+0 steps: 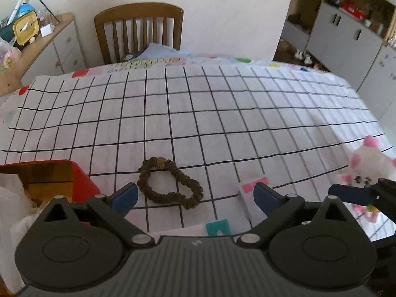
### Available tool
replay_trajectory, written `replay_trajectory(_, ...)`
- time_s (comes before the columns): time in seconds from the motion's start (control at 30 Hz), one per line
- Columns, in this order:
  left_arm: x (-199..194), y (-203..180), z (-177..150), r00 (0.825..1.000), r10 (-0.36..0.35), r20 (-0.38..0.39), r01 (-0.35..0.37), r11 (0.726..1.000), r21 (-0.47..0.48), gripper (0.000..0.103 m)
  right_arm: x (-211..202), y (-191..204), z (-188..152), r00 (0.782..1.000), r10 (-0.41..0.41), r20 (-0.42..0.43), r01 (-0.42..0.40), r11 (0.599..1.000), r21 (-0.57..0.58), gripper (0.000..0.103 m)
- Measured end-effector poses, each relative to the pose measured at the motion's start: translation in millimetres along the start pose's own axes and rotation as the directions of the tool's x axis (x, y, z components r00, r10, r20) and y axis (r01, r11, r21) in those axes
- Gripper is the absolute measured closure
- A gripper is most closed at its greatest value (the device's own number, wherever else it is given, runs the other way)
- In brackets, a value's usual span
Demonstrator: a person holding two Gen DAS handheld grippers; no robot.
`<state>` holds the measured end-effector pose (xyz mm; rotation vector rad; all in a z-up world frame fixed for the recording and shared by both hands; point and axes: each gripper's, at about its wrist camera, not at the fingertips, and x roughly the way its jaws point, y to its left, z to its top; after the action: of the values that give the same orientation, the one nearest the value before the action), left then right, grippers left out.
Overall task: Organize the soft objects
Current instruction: 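Move the left tool toward the bead bracelet while the right tool approaches the pink packet, then grasp the brown bead bracelet with the left gripper while the right gripper grasps the pink packet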
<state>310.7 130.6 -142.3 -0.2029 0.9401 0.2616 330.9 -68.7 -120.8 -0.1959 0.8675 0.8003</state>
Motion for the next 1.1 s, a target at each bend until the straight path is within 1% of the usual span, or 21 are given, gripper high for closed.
replay_trajectory(0.07, 9, 1, 2, 1.0, 0.01, -0.007, -0.01, 1.0, -0.009, 0.003, 9, -1, 2, 1.0, 0.003, -0.014, -0.003, 1.0, -0.001, 0.028)
replay_trajectory(0.23, 26, 3, 6, 0.999, 0.046, -0.025, -0.047, 0.998, -0.034, 0.003, 28, 2, 6, 1.0, -0.001, -0.031, 0.0, 0.999, -0.044, 0.03)
replay_trajectory(0.33, 32, 5, 7, 0.995, 0.098, -0.015, -0.098, 0.994, -0.041, 0.004, 38, 2, 8, 0.999, 0.0, -0.042, -0.002, 0.999, -0.046, 0.033)
replay_trajectory(0.43, 37, 10, 7, 0.995, 0.098, -0.018, -0.099, 0.993, -0.062, 0.004, 45, 4, 9, 0.999, -0.006, -0.041, 0.003, 0.998, -0.065, 0.039)
replay_trajectory(0.5, 40, 11, 7, 0.995, 0.097, -0.022, -0.098, 0.994, -0.057, 0.009, 49, 7, 10, 0.999, -0.003, -0.043, 0.0, 0.997, -0.083, 0.04)
replay_trajectory(0.57, 42, 10, 6, 0.995, 0.093, -0.025, -0.094, 0.994, -0.051, 0.021, 52, 9, 10, 0.999, -0.009, -0.045, 0.004, 0.995, -0.097, 0.043)
replay_trajectory(0.7, 43, 10, 2, 0.994, 0.103, -0.025, -0.105, 0.993, -0.052, 0.024, 58, 13, 9, 0.998, -0.022, -0.055, 0.015, 0.993, -0.117, 0.051)
replay_trajectory(0.77, 43, 11, -1, 0.994, 0.102, -0.027, -0.103, 0.993, -0.057, 0.033, 61, 13, 8, 0.998, -0.034, -0.059, 0.027, 0.992, -0.121, 0.055)
replay_trajectory(0.83, 44, 12, -3, 0.994, 0.102, -0.033, -0.104, 0.993, -0.061, 0.037, 62, 14, 7, 0.998, -0.043, -0.053, 0.036, 0.992, -0.125, 0.057)
replay_trajectory(0.9, 44, 14, -4, 0.994, 0.108, -0.028, -0.11, 0.992, -0.064, 0.043, 63, 16, 7, 0.998, -0.049, -0.05, 0.042, 0.99, -0.136, 0.06)
replay_trajectory(1.0, 43, 15, -3, 0.994, 0.105, -0.018, -0.106, 0.992, -0.066, 0.058, 62, 16, 7, 0.998, -0.047, -0.045, 0.04, 0.99, -0.136, 0.066)
replay_trajectory(1.03, 42, 17, -3, 0.995, 0.099, -0.014, -0.1, 0.992, -0.071, 0.067, 62, 16, 7, 0.998, -0.05, -0.042, 0.044, 0.99, -0.131, 0.071)
replay_trajectory(1.07, 41, 18, -3, 0.995, 0.095, -0.013, -0.096, 0.992, -0.076, 0.071, 62, 14, 7, 0.998, -0.049, -0.04, 0.044, 0.992, -0.121, 0.073)
replay_trajectory(1.1, 40, 20, -4, 0.996, 0.091, -0.011, -0.091, 0.992, -0.081, 0.072, 62, 12, 8, 0.998, -0.044, -0.039, 0.039, 0.993, -0.107, 0.074)
